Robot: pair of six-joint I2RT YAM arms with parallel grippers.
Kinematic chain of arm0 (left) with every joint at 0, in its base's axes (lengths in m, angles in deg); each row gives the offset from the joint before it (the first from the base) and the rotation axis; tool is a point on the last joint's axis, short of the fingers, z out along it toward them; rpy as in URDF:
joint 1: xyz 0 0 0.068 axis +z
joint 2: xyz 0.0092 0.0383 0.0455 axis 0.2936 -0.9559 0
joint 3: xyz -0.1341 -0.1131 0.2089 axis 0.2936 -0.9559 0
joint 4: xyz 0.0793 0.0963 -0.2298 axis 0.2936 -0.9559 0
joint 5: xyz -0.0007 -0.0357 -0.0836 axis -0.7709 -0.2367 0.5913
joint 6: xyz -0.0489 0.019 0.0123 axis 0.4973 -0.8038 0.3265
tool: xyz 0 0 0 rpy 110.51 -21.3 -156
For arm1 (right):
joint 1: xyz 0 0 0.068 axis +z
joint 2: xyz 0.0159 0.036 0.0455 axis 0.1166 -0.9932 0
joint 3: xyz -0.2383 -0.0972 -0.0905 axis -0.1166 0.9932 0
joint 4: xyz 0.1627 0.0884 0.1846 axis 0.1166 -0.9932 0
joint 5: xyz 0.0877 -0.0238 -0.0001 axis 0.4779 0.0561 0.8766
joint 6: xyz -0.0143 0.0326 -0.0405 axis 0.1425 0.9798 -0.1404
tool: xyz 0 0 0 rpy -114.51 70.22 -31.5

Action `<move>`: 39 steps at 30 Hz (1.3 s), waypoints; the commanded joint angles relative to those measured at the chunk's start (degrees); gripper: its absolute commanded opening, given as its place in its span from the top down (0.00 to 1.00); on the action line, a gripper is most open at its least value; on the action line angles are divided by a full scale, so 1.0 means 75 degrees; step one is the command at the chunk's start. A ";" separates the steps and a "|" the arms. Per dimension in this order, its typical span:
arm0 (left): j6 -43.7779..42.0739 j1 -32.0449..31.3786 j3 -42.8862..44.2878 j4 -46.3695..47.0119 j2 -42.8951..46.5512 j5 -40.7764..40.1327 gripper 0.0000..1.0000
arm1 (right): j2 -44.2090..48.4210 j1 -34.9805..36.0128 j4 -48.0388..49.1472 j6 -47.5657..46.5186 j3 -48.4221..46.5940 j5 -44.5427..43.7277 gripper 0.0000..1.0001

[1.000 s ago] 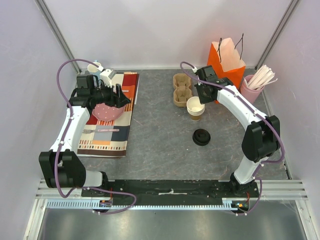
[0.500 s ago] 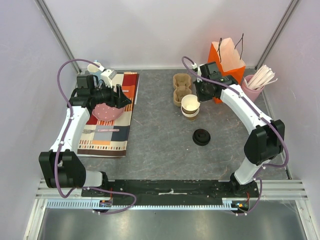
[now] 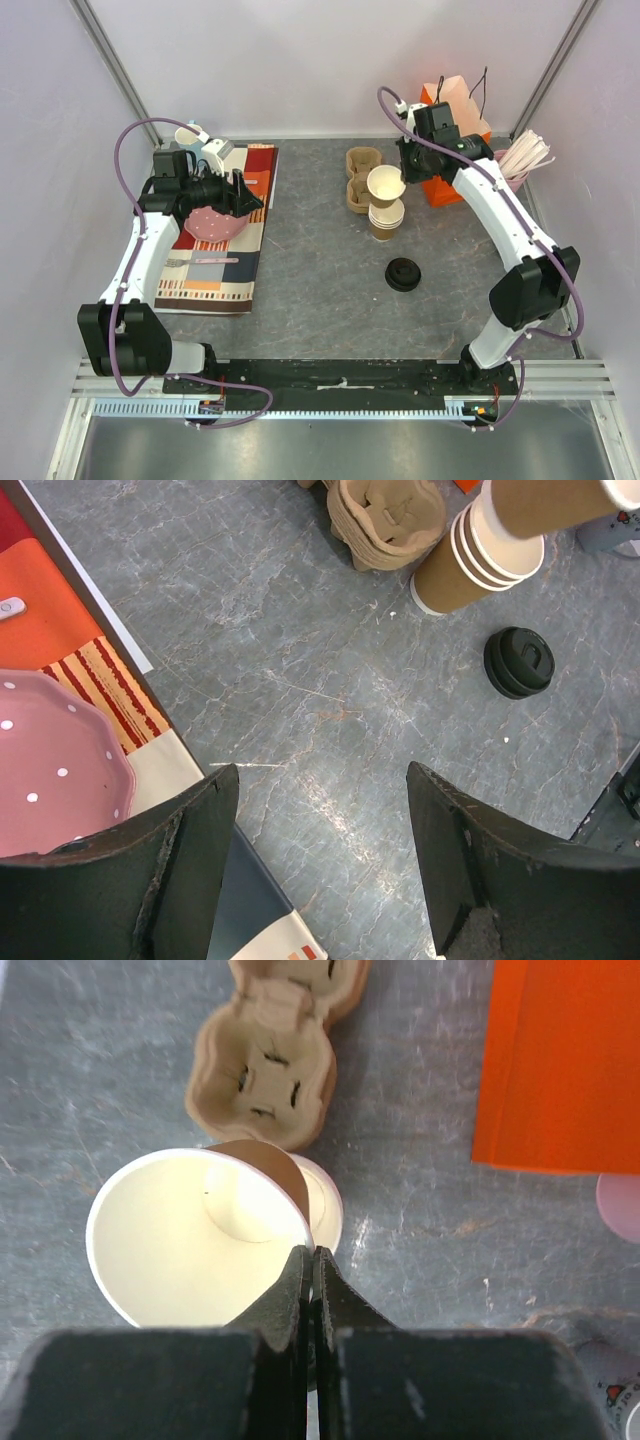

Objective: Pack the takeout coffee

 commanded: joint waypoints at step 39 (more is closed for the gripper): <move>-0.0279 -0.0024 0.0084 -0.0170 0.0239 -0.0413 0.25 | -0.0606 0.3117 0.2589 0.0476 0.2395 0.1047 1.00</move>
